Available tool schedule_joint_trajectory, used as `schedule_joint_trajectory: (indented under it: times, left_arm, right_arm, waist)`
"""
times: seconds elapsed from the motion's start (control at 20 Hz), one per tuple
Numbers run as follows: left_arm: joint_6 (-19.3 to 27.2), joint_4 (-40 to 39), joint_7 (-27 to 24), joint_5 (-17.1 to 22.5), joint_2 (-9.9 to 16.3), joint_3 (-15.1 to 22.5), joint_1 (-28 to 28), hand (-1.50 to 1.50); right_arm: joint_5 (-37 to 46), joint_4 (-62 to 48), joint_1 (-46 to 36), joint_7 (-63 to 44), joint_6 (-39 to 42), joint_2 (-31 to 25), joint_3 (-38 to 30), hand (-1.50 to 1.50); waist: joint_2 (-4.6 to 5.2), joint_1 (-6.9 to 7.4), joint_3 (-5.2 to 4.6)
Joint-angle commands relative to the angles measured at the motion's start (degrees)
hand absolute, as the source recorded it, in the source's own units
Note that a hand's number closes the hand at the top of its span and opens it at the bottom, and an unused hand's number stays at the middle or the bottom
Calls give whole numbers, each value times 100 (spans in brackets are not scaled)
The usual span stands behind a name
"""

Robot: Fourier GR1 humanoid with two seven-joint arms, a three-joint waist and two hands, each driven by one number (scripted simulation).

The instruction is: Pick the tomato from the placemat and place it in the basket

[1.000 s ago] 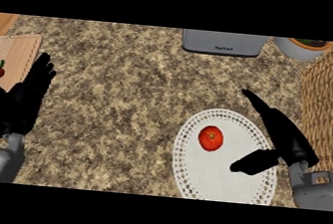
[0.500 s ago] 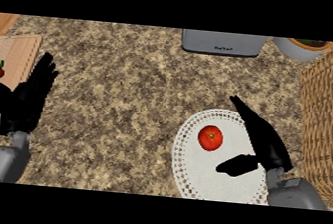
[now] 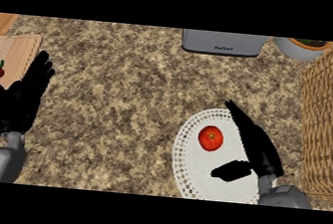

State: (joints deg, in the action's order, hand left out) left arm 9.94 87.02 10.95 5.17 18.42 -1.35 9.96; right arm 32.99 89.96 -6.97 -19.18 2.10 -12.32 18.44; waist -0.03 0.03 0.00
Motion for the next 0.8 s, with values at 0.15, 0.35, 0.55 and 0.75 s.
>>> schedule_joint_trajectory:
  times: [0.15, 0.35, 0.55, 0.75]
  left_arm:
    - [-142, -420, -129, -227, -235, -206, 368, 0]
    - [-170, -431, -433, -422, -496, -139, 21, 0]
    - [-433, -187, -228, -321, -310, -401, 34, 0]
    - [-530, 140, 204, -374, -290, -473, 70, 0]
  right_arm:
    - [425, -379, -409, -284, 182, 536, -63, -150]
    - [617, -600, -206, 41, 154, 403, -311, -150]
    - [968, -982, -445, -40, 38, 736, -246, -150]
    - [923, -1310, -414, 479, 6, 630, -575, -150]
  waist:
    - [3, -2, -1]
    - [2, -5, -1]
    - [0, 7, 0]
    - [0, 5, 0]
